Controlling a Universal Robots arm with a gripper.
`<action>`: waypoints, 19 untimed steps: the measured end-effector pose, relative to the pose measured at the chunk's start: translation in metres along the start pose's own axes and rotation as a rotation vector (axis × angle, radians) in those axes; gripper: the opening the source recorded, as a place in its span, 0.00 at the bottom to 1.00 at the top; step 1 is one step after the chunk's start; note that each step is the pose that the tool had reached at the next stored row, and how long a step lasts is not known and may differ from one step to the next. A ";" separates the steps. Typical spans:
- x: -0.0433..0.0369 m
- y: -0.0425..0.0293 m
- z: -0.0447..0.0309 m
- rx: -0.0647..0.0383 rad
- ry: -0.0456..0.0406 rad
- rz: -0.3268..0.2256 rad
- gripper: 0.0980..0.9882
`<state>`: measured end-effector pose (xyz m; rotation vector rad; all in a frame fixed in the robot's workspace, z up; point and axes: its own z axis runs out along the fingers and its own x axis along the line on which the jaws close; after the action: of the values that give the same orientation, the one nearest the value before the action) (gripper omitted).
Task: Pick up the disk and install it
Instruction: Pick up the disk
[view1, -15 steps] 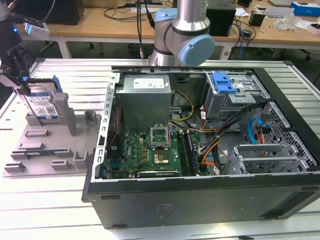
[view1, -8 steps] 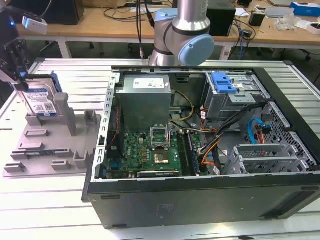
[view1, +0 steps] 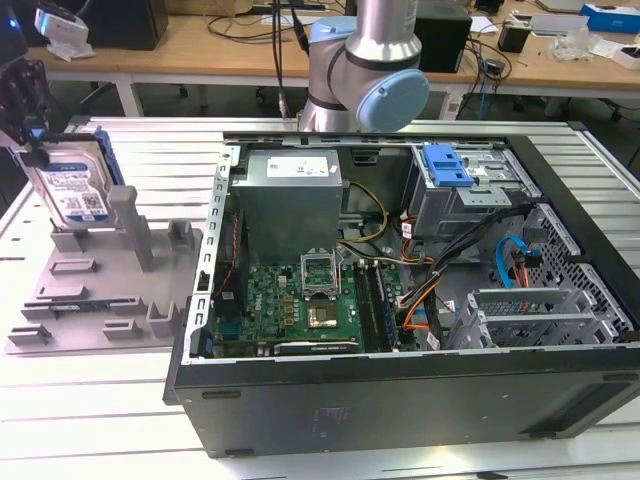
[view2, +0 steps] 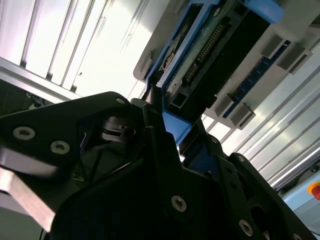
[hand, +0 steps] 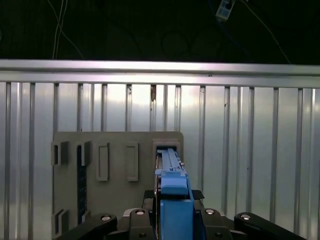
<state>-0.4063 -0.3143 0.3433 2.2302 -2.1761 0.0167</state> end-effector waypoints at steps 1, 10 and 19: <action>0.0001 0.0000 -0.0046 0.000 0.0000 0.000 0.30; 0.0010 0.0004 -0.0376 0.000 0.0000 0.000 0.30; 0.0019 0.0007 -0.0727 0.000 0.0000 0.000 0.30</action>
<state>-0.4063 -0.3143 0.4160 2.2301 -2.1761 0.0167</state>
